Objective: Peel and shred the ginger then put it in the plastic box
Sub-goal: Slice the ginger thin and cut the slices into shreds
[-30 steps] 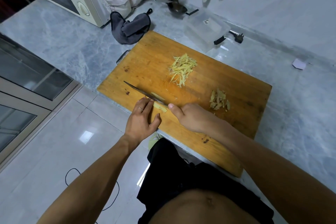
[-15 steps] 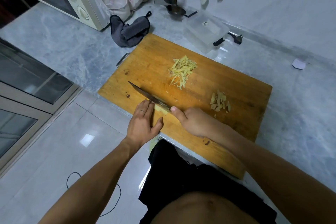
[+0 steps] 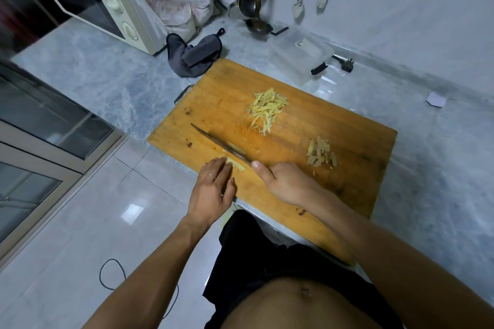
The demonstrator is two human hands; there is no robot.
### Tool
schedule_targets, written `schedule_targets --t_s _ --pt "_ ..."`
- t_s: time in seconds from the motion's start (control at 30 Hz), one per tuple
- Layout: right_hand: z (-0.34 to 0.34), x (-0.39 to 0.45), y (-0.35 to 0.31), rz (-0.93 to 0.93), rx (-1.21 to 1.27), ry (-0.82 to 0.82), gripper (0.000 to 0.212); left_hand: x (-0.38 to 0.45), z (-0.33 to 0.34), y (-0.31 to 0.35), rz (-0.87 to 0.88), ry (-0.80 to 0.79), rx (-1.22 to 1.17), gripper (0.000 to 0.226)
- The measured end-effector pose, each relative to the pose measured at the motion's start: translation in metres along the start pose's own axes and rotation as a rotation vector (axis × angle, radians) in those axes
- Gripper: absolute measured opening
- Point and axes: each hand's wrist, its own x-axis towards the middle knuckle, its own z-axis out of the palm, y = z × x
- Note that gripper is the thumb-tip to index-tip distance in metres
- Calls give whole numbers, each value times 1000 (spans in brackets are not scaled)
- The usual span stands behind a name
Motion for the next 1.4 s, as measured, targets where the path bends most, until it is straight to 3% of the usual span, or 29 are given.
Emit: schedule_targets --t_s 0.23,0.67,0.97,1.2,1.4 --pt "7 -10 -1 -45 -148 20 69 5 -8 5 97 -14 42 33" --pt "19 -16 -9 -36 -156 102 71 -1 4 17 -35 72 98 16" --pt "12 -17 -12 -27 -145 107 70 2 1 18 -74 -10 55 27" --pt "13 -19 -14 -25 -168 76 70 4 -2 25 -76 60 84 14" --pt "15 -19 -16 -19 -195 70 67 1 3 22 -108 50 83 17"
